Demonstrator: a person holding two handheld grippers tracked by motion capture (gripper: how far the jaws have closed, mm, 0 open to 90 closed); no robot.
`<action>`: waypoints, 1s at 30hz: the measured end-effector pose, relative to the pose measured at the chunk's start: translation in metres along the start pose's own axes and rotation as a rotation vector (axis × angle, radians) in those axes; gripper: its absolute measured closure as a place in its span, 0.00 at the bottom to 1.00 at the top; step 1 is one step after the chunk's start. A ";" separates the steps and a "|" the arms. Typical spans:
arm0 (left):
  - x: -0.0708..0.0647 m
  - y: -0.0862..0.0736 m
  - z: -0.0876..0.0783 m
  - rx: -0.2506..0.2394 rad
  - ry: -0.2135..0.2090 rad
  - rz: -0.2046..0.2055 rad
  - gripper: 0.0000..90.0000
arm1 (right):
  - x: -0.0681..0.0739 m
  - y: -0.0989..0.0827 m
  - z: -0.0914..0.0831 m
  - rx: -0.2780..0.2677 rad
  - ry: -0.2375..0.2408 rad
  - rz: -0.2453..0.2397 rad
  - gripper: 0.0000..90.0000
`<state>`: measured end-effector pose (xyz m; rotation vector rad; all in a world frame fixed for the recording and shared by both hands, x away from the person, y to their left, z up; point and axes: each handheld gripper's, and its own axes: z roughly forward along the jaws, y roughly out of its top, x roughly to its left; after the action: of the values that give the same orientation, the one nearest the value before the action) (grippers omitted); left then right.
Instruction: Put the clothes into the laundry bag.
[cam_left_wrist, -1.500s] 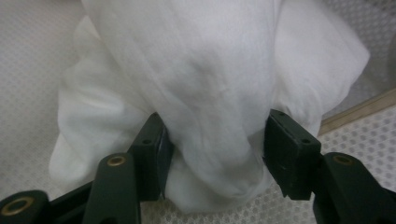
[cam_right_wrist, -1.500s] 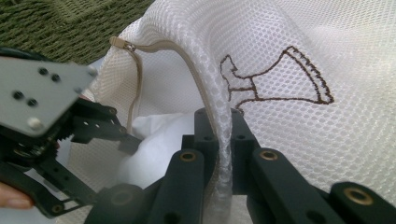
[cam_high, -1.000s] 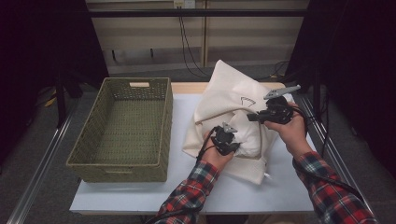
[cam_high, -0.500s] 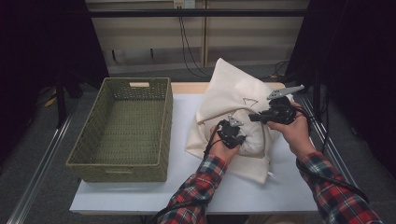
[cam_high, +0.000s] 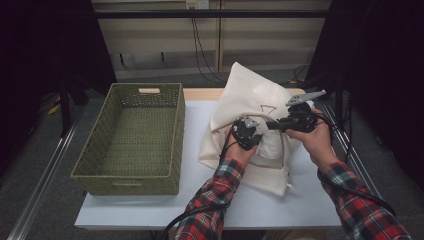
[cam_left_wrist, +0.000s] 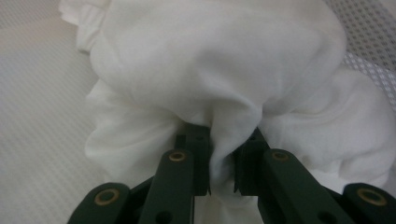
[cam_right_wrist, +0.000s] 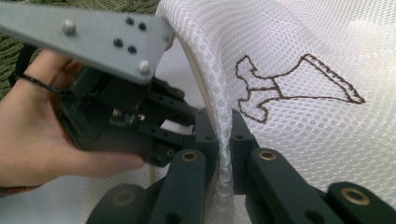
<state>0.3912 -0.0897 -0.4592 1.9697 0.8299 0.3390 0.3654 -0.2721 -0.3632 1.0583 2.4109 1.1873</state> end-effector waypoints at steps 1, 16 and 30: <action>0.002 0.002 0.000 0.001 0.012 0.016 0.89 | 0.000 0.000 0.000 0.000 0.000 -0.001 0.97; 0.005 -0.008 -0.008 0.043 -0.027 -0.014 0.77 | -0.003 -0.002 0.003 0.010 -0.042 0.022 0.92; 0.006 -0.013 -0.019 0.039 -0.021 -0.008 0.74 | -0.009 -0.020 0.006 0.071 -0.122 0.036 0.42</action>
<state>0.3803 -0.0687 -0.4613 2.0027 0.8366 0.2986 0.3650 -0.2829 -0.3837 1.1641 2.3653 1.0229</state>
